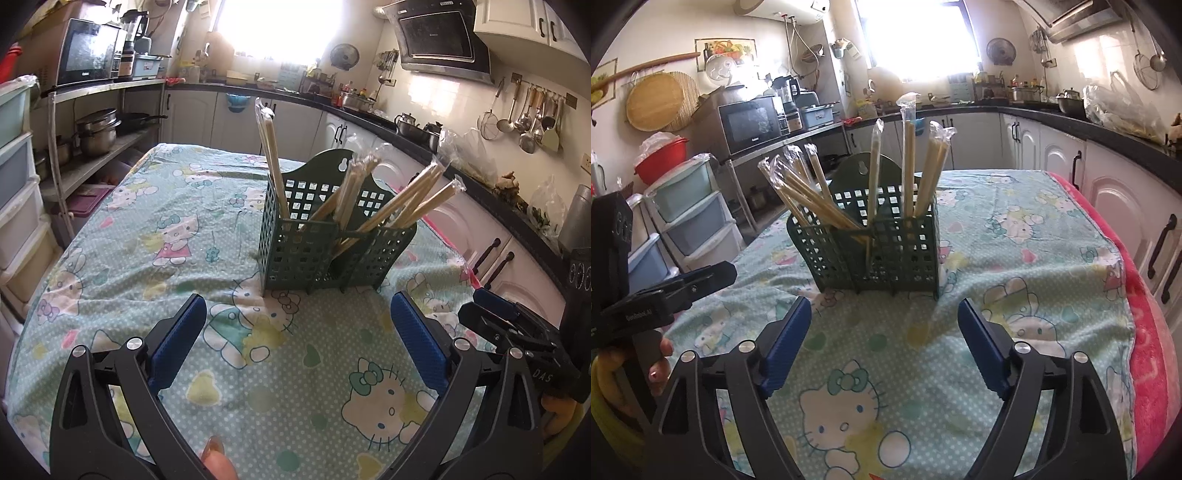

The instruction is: Organize utensils

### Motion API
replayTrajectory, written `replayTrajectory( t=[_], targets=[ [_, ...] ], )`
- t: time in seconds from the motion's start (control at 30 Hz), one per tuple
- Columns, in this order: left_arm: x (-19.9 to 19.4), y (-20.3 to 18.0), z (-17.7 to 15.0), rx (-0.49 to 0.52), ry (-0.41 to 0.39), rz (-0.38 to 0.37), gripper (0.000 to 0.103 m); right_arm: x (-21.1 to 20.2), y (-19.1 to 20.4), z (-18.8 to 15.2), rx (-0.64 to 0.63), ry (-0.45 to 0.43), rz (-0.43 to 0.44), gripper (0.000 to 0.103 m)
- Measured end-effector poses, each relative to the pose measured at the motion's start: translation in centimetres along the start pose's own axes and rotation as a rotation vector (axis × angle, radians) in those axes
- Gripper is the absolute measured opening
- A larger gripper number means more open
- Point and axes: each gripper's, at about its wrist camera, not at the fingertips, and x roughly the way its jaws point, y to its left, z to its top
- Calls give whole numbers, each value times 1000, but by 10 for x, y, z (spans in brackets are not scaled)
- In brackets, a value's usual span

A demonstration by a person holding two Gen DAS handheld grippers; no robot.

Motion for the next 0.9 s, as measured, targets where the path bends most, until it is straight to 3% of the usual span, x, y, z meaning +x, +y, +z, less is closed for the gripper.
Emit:
replayTrajectory(
  t=[0.37,0.63,0.9],
  targets=[
    [1,-12,-26,39,-48,-2,92,-3,1,-30,-17,-52,-39,89],
    [1,-14,-39,48,-70,18,92,-12,-4,-48,-21,-143,-114,95],
    [0,-15,-46,51,-89,9,92,-6,-6,-52,-12,-121,-123,96]
  ],
)
